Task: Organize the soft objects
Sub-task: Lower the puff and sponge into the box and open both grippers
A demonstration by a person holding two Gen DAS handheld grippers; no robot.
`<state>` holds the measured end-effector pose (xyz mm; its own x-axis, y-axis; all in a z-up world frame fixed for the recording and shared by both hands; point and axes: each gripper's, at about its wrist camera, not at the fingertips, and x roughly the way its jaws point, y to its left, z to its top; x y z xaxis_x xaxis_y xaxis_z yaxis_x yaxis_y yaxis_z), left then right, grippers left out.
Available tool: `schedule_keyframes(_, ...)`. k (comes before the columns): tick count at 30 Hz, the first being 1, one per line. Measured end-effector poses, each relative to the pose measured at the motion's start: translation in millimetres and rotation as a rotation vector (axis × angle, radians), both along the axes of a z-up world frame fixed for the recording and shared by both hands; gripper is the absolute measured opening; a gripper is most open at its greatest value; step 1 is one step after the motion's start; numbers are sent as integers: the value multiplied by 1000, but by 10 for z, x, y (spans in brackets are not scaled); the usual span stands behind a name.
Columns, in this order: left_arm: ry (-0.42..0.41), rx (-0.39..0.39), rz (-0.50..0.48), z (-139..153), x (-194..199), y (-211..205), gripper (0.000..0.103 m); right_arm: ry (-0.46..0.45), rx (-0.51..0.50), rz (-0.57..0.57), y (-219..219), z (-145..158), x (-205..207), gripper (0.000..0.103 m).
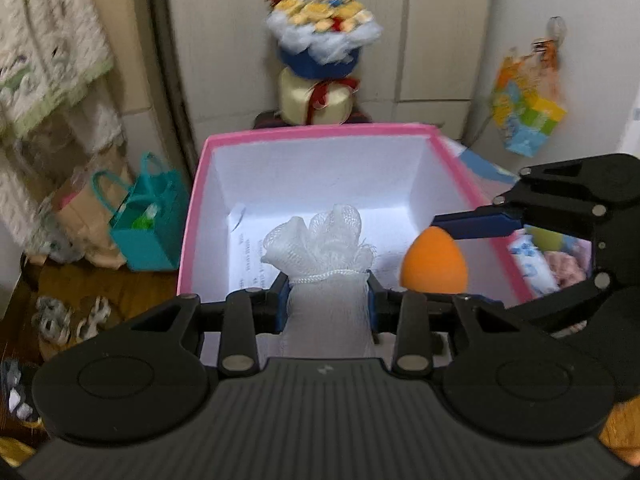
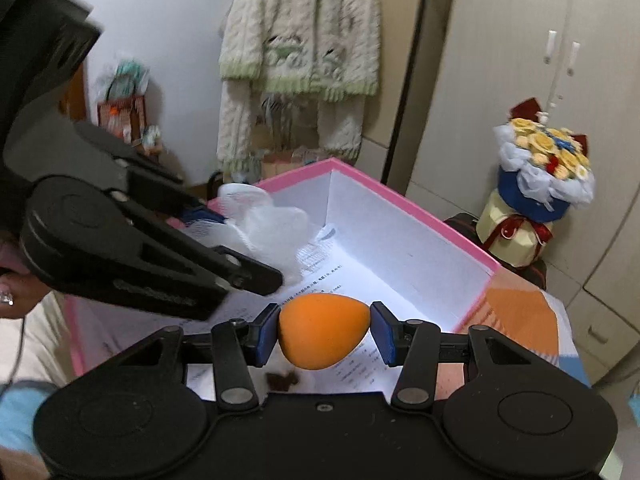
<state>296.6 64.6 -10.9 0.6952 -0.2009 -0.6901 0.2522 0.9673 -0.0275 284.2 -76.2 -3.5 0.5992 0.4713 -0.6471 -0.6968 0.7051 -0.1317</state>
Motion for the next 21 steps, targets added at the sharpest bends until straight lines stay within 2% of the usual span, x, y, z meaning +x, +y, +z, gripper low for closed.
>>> schedule_keyframes(4, 75, -54, 25, -127, 226, 70, 35, 65, 0, 7, 6, -127, 268, 54)
schedule_keyframes(7, 98, -68, 37, -185, 325, 78, 37, 97, 11, 14, 8, -187, 365, 56)
schedule_keyframes(8, 100, -69, 41, -202, 349, 79, 38, 84, 4, 15, 21, -197, 369, 57)
schedule_keyframes(10, 106, -80, 56, -225, 384, 84, 48, 55, -14, 22, 62, -210, 353, 59)
schedule_keyframes(13, 107, -117, 25, -225, 368, 110, 59, 52, -20, 29, 57, -209, 315, 60)
schedule_keyframes(18, 80, -194, -3, -140, 215, 220, 61, -7, 9, 17, -38, -45, 103, 62)
schedule_keyframes(21, 50, -206, -13, -63, 67, 275, 64, -14, 55, 5, -146, 46, -76, 62)
